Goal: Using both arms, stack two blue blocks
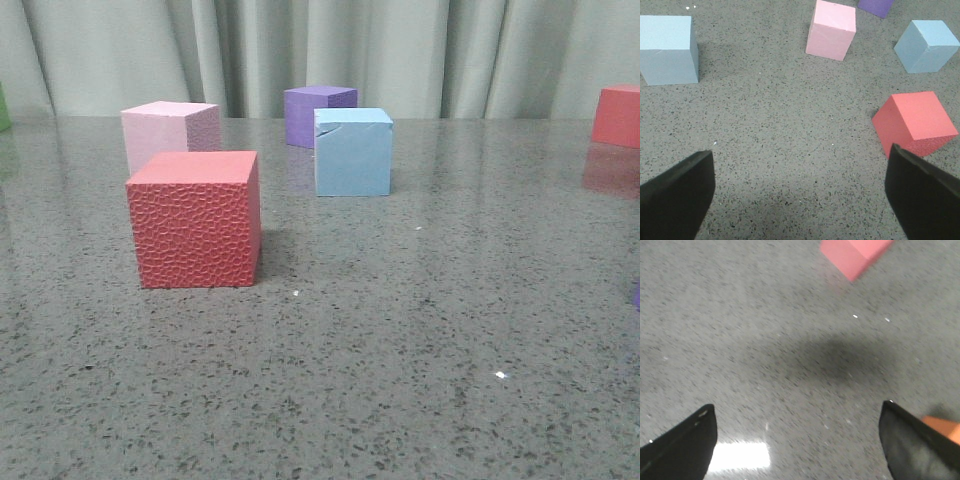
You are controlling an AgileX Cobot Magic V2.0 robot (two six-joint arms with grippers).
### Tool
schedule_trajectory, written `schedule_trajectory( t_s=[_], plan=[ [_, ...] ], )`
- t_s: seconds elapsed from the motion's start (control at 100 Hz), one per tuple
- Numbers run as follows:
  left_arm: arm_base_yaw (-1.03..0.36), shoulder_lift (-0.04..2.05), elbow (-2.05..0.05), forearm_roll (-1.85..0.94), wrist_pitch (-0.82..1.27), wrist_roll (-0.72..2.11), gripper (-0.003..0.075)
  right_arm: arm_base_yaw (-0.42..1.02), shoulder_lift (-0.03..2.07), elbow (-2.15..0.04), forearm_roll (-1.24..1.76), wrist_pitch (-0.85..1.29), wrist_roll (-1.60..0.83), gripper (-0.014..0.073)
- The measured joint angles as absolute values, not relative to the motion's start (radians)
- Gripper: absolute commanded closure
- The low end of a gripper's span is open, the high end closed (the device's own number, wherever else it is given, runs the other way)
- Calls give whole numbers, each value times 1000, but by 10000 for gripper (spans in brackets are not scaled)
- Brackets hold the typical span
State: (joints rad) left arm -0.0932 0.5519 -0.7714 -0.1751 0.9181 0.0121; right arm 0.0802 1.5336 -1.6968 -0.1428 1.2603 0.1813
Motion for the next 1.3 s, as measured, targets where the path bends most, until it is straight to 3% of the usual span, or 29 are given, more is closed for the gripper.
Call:
schedule_trajectory(
  t_s=[0.3,0.7,1.07,1.3],
  plan=[
    [-93,552,-771,-175,918,12,59,0,1327,-1448,-141,1204,122,-53],
    [-93,552,-771,-175,918,12,59,-5,1023,-1160,-116,1155,111,-53],
    [-93,552,-771,-175,918,12,59,-5,754,-1040,-108,1157,107,-53],
    [-93,552,-771,-175,918,12,59,-5,726,-1026,-108,1162,106,-53]
  ],
)
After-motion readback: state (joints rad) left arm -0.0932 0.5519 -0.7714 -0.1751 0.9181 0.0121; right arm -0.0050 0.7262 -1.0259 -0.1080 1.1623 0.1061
